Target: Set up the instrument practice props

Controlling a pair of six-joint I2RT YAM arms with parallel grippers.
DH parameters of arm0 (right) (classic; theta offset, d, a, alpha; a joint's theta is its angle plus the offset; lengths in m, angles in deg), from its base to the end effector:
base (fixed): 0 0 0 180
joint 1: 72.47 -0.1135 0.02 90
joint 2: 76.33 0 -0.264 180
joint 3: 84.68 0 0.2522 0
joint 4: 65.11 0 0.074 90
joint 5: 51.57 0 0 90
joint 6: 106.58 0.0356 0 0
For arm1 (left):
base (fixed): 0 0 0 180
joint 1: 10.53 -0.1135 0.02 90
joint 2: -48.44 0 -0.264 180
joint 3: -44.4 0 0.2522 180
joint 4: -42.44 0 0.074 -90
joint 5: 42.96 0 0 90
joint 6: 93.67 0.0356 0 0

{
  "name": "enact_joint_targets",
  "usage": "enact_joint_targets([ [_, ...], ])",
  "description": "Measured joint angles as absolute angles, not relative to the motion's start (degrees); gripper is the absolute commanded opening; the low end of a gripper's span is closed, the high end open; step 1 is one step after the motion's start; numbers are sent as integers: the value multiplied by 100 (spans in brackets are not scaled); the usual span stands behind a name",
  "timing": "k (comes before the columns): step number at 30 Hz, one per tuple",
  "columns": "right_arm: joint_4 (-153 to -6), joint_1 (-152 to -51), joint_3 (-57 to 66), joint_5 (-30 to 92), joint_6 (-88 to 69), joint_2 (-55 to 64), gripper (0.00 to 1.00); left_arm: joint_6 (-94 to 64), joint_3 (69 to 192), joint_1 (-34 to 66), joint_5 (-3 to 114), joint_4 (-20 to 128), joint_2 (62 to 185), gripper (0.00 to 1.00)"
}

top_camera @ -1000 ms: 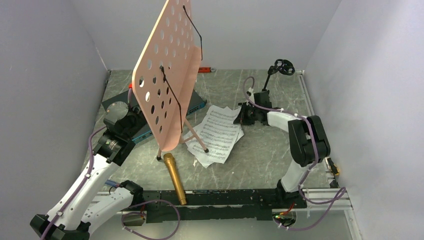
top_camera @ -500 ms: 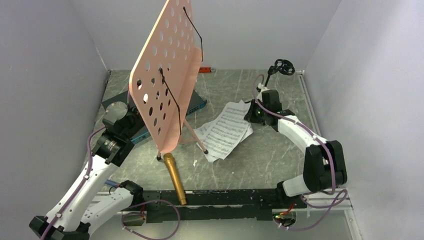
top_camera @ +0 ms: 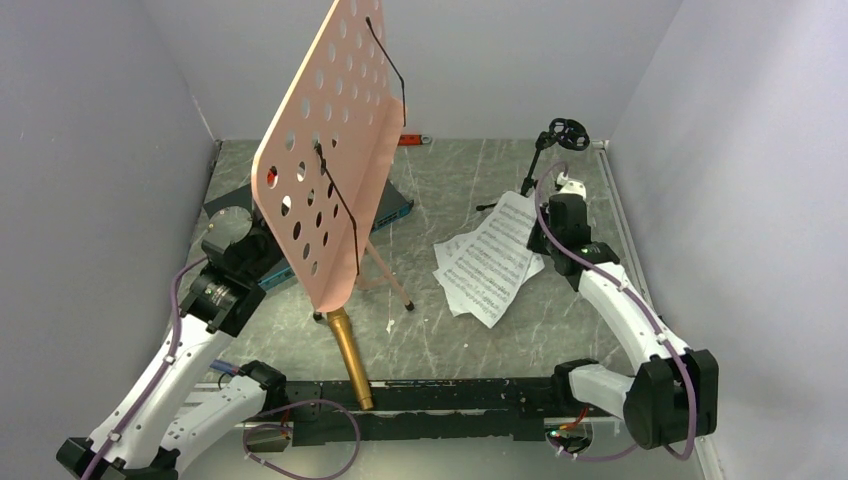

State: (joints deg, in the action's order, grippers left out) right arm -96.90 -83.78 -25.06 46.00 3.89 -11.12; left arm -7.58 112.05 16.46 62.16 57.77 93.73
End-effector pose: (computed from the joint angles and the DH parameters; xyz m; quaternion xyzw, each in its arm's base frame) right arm 0.2433 0.0439 0.2623 0.1006 0.8893 0.0642 0.4416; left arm 0.1518 -0.0877 0.4103 0.2279 0.6237 -0.2818 0.6926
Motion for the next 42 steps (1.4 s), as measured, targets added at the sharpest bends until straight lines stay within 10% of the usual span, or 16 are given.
enact_joint_targets([
  [2,-9779,-8334,-2549,4781,450,-1204,19,-758,11194,1646,6220,5792,9345,3],
  [6,-9969,-8271,-2567,4976,494,-1322,74,-758,11183,1646,6226,5797,9321,3],
  [9,-10037,-8262,-2565,5024,509,-1385,90,-762,11183,1646,6237,5797,9321,3],
  [23,-10061,-8441,-2379,3468,65,-1798,95,-793,11176,1646,6240,5790,9321,3],
  [42,-7622,-11879,-2062,1426,-768,-255,91,-908,11139,1628,6325,5740,9317,3],
])
